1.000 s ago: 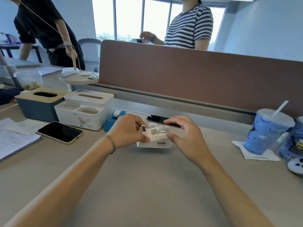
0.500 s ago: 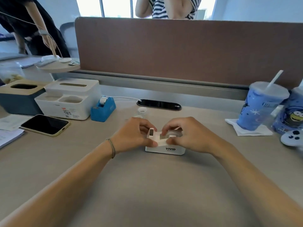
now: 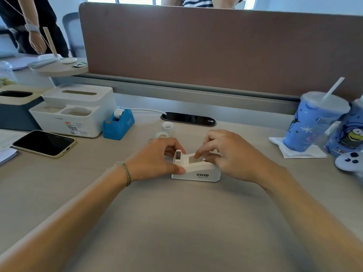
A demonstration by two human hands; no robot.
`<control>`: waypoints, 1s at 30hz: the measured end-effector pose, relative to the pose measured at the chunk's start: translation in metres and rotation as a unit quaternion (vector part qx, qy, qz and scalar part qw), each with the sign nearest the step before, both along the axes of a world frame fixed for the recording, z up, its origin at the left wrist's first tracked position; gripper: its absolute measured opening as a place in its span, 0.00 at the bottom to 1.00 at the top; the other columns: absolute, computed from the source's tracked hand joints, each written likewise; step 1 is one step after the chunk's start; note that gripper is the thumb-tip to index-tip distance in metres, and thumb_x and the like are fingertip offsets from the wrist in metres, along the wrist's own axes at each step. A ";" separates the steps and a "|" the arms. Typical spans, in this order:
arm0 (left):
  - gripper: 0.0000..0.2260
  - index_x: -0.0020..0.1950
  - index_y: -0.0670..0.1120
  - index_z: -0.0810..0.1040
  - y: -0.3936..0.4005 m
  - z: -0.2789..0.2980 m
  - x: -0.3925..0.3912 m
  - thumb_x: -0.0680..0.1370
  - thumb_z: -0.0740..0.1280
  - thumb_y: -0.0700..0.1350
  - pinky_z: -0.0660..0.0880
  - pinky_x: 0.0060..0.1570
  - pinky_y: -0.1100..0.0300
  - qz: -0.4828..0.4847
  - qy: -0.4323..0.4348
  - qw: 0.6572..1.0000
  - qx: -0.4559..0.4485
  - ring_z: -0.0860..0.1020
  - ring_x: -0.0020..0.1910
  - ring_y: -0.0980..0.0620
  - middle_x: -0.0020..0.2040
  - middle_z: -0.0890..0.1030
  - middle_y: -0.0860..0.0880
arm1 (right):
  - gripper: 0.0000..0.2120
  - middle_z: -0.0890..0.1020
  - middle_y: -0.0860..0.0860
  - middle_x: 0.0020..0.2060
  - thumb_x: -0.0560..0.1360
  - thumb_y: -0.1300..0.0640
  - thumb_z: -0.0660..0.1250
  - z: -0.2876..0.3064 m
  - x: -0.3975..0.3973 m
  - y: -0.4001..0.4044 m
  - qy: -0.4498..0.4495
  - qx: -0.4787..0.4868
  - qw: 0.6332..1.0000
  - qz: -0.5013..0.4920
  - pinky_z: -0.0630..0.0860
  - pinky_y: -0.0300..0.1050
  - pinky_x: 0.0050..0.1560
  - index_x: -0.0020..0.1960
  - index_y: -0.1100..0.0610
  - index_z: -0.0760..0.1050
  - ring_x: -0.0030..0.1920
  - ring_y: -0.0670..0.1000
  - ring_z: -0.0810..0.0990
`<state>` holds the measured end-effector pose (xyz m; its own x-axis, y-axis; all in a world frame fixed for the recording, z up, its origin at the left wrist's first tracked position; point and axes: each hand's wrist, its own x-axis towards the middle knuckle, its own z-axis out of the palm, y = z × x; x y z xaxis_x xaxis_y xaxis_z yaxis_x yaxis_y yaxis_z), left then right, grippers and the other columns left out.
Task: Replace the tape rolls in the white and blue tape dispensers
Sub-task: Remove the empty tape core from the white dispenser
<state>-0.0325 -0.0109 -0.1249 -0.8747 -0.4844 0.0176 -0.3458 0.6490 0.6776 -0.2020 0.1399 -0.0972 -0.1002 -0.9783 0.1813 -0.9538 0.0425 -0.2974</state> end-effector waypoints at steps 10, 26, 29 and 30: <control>0.22 0.62 0.52 0.81 0.005 0.005 -0.004 0.69 0.77 0.53 0.75 0.65 0.61 0.016 0.080 0.996 0.031 0.80 0.59 0.59 0.59 0.83 0.57 | 0.12 0.81 0.44 0.45 0.77 0.62 0.71 0.013 -0.009 0.003 -0.120 -0.064 0.990 -0.040 0.76 0.40 0.48 0.52 0.46 0.86 0.46 0.45 0.80; 0.08 0.52 0.36 0.84 0.015 0.020 -0.011 0.73 0.74 0.36 0.84 0.43 0.59 0.133 0.256 0.892 0.349 0.86 0.40 0.48 0.44 0.87 0.38 | 0.08 0.80 0.44 0.47 0.77 0.52 0.72 0.000 0.023 -0.006 -0.130 -0.244 0.957 -0.086 0.78 0.39 0.45 0.56 0.49 0.84 0.45 0.45 0.80; 0.07 0.49 0.38 0.85 0.016 0.020 -0.012 0.72 0.75 0.36 0.84 0.42 0.59 0.142 0.265 0.891 0.341 0.86 0.39 0.48 0.42 0.87 0.38 | 0.09 0.79 0.45 0.47 0.76 0.54 0.73 -0.006 0.026 -0.007 -0.073 -0.252 0.963 -0.057 0.77 0.40 0.45 0.56 0.49 0.83 0.44 0.44 0.78; 0.06 0.49 0.38 0.85 0.017 0.020 -0.012 0.72 0.75 0.36 0.84 0.42 0.59 0.144 0.264 0.892 0.337 0.86 0.39 0.48 0.42 0.87 0.38 | 0.08 0.79 0.46 0.47 0.77 0.55 0.73 -0.008 0.027 -0.007 -0.063 -0.257 0.963 -0.054 0.77 0.41 0.45 0.56 0.50 0.83 0.43 0.44 0.78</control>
<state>-0.0443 0.0064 -0.1047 -0.6676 -0.7445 0.0098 0.0506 -0.0323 0.9982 -0.1751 0.1330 -0.1049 -0.2482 -0.7452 0.6189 -0.9073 -0.0450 -0.4181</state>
